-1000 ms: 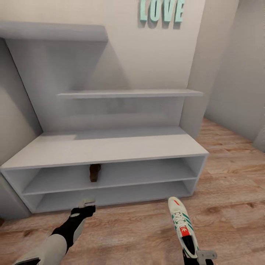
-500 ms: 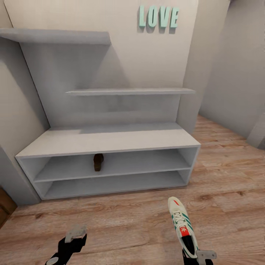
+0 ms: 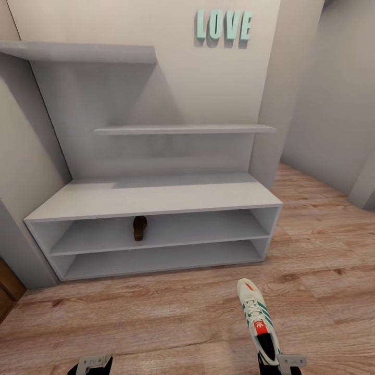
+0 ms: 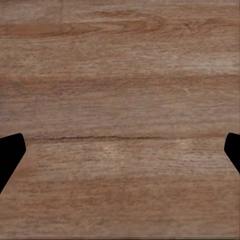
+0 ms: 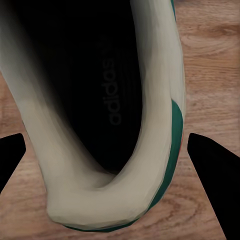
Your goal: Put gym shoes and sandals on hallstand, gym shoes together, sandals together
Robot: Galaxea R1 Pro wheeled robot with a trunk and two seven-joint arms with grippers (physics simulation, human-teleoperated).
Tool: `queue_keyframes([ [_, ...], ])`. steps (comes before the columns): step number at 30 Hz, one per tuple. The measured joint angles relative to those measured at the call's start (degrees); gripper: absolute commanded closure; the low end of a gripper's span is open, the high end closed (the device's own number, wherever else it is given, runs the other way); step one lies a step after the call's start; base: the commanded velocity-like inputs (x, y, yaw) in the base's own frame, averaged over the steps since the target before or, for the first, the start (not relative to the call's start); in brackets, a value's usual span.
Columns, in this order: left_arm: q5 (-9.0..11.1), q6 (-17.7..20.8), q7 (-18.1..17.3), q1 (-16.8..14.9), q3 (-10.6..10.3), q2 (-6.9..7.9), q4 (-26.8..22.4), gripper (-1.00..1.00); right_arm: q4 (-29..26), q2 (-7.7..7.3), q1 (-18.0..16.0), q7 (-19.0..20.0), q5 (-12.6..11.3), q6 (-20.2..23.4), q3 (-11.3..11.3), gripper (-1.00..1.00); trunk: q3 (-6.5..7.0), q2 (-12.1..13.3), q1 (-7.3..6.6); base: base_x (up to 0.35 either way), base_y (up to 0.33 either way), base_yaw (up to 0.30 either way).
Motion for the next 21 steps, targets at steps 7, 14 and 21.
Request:
queue_keyframes([
  [7,0.01,-0.17,0.02,0.32,0.0,0.05,-0.11,-1.0,-0.01,0.07,0.0,0.03,0.01,0.0,0.02,1.0,0.0,0.0,0.0,0.0,-0.18,0.0],
  [14,0.05,-0.16,0.05,0.33,0.0,0.04,-0.11,-1.0,-0.04,0.08,0.0,-0.01,0.0,-0.01,0.01,1.0,0.0,0.0,0.0,0.0,-0.265,0.0],
  [21,0.08,-0.14,0.07,0.33,0.0,0.04,-0.12,-1.0,-0.04,0.13,0.0,0.01,0.01,0.0,0.07,1.0,0.0,0.0,0.01,-0.059,-0.251,0.0],
])
